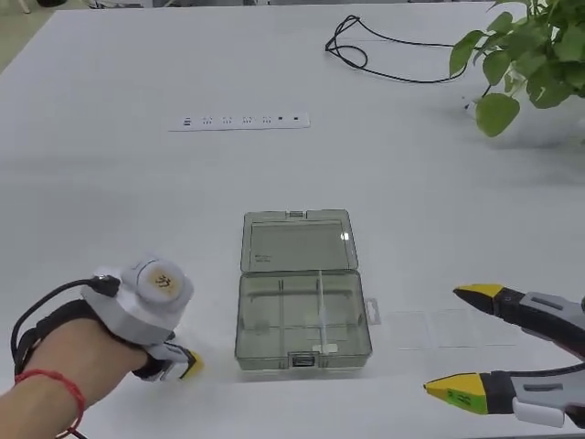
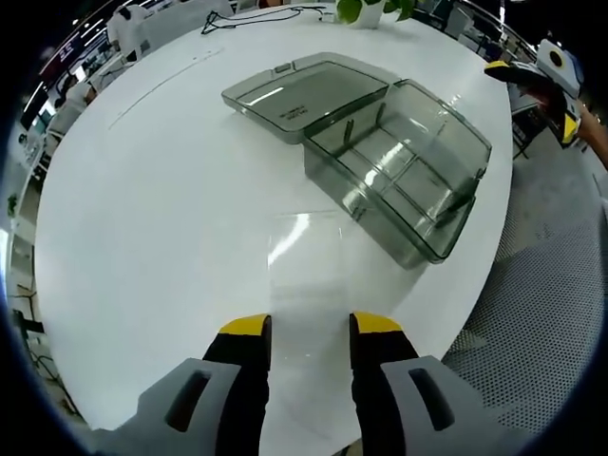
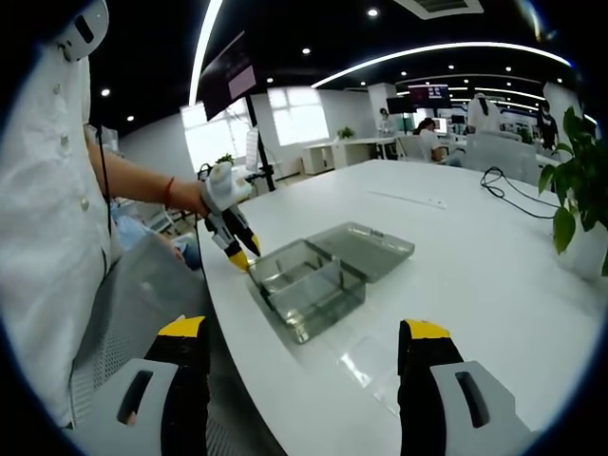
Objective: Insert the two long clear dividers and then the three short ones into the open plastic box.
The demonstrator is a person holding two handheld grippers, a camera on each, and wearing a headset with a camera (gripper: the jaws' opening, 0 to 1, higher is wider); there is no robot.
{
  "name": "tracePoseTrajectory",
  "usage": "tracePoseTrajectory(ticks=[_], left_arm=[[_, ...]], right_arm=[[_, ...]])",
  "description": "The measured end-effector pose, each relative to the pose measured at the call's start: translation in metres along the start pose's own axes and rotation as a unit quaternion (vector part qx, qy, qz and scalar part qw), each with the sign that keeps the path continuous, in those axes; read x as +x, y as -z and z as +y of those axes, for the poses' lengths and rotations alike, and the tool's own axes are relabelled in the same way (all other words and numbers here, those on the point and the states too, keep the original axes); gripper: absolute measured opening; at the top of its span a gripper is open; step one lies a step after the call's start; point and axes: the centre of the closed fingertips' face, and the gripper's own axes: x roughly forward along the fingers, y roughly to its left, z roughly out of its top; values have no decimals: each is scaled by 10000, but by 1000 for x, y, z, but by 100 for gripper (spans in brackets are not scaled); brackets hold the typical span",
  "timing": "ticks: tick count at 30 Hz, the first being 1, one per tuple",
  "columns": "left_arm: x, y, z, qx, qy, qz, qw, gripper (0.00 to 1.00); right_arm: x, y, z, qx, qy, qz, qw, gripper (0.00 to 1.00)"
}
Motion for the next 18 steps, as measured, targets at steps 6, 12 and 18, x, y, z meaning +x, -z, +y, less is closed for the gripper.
tracePoseTrajectory(ticks=[6, 12, 18], left_arm=[[0, 0, -1, -123, 85, -73, 9999, 31], [-3, 0, -1, -310, 139, -229, 9992, 30], [-13, -5, -3, -719, 209, -588, 9955, 30]], right_arm=[[0, 1, 0, -5, 18, 20, 10000, 82], [1, -2, 0, -27, 24, 26, 10000, 82], [2, -5, 3, -51, 0, 58, 10000, 82]])
